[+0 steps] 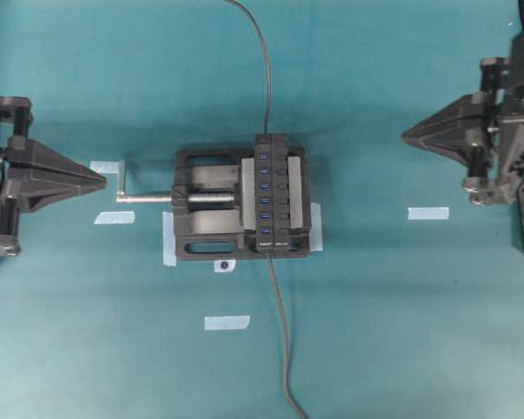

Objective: Insert the USB into the center port of the fixed hub
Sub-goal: 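Lift the right gripper and swing it toward the clamped hub, then lower the open right gripper over the black USB plug at the hub, then close the right gripper on the black USB plug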

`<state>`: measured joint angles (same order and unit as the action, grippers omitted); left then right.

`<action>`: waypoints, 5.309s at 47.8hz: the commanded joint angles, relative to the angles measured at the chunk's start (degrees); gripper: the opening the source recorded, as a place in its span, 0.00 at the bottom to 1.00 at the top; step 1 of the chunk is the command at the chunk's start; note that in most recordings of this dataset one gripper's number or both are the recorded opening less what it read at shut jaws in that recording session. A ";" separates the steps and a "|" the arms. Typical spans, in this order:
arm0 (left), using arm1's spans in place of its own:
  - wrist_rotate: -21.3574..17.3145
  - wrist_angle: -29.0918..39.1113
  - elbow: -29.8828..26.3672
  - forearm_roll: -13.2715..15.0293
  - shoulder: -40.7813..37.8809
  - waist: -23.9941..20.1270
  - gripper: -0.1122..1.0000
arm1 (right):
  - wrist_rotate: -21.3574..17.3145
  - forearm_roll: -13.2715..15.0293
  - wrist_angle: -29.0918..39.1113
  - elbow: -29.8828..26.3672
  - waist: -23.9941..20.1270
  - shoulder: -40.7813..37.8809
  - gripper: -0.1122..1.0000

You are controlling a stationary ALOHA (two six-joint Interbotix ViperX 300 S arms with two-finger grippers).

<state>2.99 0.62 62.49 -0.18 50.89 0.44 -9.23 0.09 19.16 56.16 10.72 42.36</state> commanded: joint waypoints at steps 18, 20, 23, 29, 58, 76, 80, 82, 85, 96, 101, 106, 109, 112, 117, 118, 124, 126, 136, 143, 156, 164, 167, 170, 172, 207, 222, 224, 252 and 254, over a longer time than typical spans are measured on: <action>0.09 0.09 -1.93 -0.09 -2.02 0.09 0.10 | 1.41 0.53 1.23 -6.86 0.70 -10.99 0.13; 0.09 0.62 -2.02 -0.09 -2.02 0.00 0.10 | 2.11 0.70 1.23 -7.91 0.70 -12.66 0.13; 0.09 1.93 -2.37 -0.09 -2.29 0.00 0.10 | 2.90 0.79 1.32 -9.14 0.79 -14.85 0.13; 0.18 5.71 -3.60 -0.09 -2.72 0.09 0.10 | 5.19 0.79 1.23 -11.51 1.05 -18.54 0.13; 0.18 7.91 -4.13 -0.09 -3.08 0.00 0.10 | 7.47 0.79 3.08 -19.69 1.76 -30.85 0.13; 0.18 7.91 -3.96 -0.09 -2.99 -0.35 0.10 | 7.56 0.79 3.52 -23.73 1.76 -38.14 0.13; 0.18 7.82 -3.87 -0.09 -2.99 -0.35 0.10 | 7.56 0.79 3.60 -24.26 1.76 -38.85 0.13; 0.18 7.82 -3.78 -0.09 -3.08 -0.44 0.10 | 7.56 0.88 3.52 -24.43 1.76 -39.02 0.13; 0.18 7.82 -3.87 -0.09 -2.99 -0.44 0.10 | 7.65 0.79 3.34 -24.70 1.76 -39.11 0.13; 0.18 7.82 -3.96 -0.09 -3.08 -0.44 0.10 | 9.93 1.05 1.41 -24.43 1.76 -39.20 0.13; 0.18 7.82 -3.78 -0.09 -3.08 -0.53 0.10 | 11.07 1.05 1.05 -24.79 1.76 -39.73 0.14; 0.26 7.82 -3.78 -0.09 -2.90 -0.53 0.10 | 11.60 1.05 1.05 -25.22 1.76 -40.69 0.20; 0.26 7.82 -3.78 -0.09 -2.81 -0.53 0.10 | 11.87 1.05 0.79 -25.58 1.76 -41.22 0.27; 0.26 7.91 -3.78 -0.09 -2.72 -0.53 0.10 | 12.22 1.05 0.18 -25.84 1.67 -41.48 0.38; 0.26 7.91 -3.69 -0.09 -2.72 -0.53 0.10 | 12.22 1.05 -0.88 -25.84 1.58 -41.66 0.62; 0.26 7.91 -3.69 -0.09 -2.72 -0.53 0.10 | 12.22 1.05 -1.14 -25.84 1.58 -41.66 0.67; 0.26 8.00 -3.69 -0.09 -2.64 -0.70 0.10 | 12.04 1.05 -2.72 -25.84 1.49 -41.75 0.88; 0.26 8.00 -3.69 -0.09 -2.64 -0.70 0.10 | 12.04 1.05 -3.25 -25.84 1.49 -41.84 0.88; 0.26 7.91 -3.60 -0.09 -2.64 -0.88 0.10 | 12.39 1.05 -6.15 -25.84 1.49 -42.80 0.83; 0.44 7.91 -3.69 -0.09 -2.64 -0.97 0.10 | 12.30 1.05 -7.21 -26.02 1.49 -43.95 0.83; 0.44 7.91 -2.99 -0.09 -1.93 -1.05 0.10 | 12.39 1.05 -8.26 -27.25 1.49 -46.23 0.83; 0.44 7.91 -2.99 -0.09 -1.93 -1.05 0.10 | 12.57 1.05 -8.17 -27.77 1.49 -46.67 0.82; 0.44 7.91 -2.90 -0.09 -1.93 -1.14 0.10 | 12.74 1.05 -8.09 -27.86 1.49 -46.67 0.81; 0.44 7.91 -2.90 -0.09 -1.93 -1.05 0.10 | 13.01 1.05 -8.09 -27.77 1.49 -46.67 0.81; 0.44 7.91 -2.90 -0.09 -1.93 -1.14 0.10 | 13.10 1.05 -8.09 -27.77 1.58 -46.67 0.81; 0.44 7.82 -2.72 -0.09 -1.93 -1.14 0.10 | 12.74 1.05 -7.73 -27.86 1.49 -47.46 0.57; 0.53 7.82 -2.81 -0.09 -1.93 -1.14 0.10 | 12.83 0.97 -7.91 -27.86 1.32 -47.11 0.27; 0.53 7.82 -2.81 -0.09 -1.85 -1.23 0.10 | 12.83 0.97 -7.82 -27.77 1.23 -47.11 0.24; 2.11 7.82 -1.67 -0.09 0.26 -1.23 0.10 | 12.30 0.70 -7.73 -28.04 0.79 -46.58 0.18; 2.11 7.82 -1.58 -0.09 0.26 -1.23 0.10 | 12.30 0.70 -7.73 -28.04 0.79 -46.32 0.18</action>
<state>5.01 8.79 61.44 -0.18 51.33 -0.70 3.34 0.97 11.60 29.53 12.13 -5.80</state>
